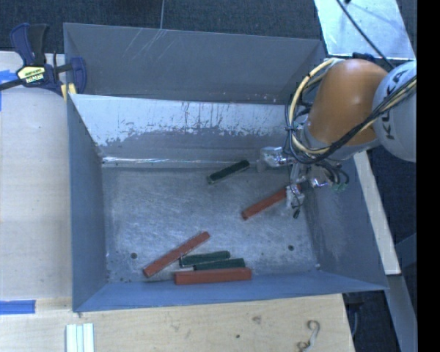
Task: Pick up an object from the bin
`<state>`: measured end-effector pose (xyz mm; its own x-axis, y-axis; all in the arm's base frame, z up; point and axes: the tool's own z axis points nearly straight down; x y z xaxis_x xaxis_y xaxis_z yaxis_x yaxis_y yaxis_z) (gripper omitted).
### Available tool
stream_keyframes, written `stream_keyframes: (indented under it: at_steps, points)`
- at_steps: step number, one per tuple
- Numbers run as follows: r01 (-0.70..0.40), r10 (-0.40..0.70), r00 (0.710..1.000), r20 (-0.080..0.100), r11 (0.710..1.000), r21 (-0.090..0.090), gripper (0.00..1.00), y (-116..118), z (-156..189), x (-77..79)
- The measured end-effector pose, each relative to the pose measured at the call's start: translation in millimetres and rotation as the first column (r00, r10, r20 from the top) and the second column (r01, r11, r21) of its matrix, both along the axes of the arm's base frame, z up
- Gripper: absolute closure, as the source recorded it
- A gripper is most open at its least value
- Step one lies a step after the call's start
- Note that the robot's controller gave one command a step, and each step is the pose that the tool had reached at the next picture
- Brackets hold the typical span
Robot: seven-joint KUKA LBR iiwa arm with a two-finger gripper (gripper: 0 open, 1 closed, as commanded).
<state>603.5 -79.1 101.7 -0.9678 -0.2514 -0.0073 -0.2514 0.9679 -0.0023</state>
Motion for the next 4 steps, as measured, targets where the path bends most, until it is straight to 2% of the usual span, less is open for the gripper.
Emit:
stream_keyframes:
  at_steps: [1, 2, 3, 4]
  points:
    - [-0.097, 0.097, 0.995, 0.002, 0.995, -0.001, 0.0, 4.1, -0.1, 2.2]
    - [0.004, -0.004, 1.0, -0.006, 1.0, 0.001, 0.0, 2.1, -31.3, -6.8]
    - [0.003, -0.003, 1.0, -0.003, 1.0, 0.0, 0.0, 1.8, -30.9, -5.9]
    - [0.003, -0.003, 1.0, 0.001, 1.0, 0.0, 1.0, 1.9, -29.0, -4.4]
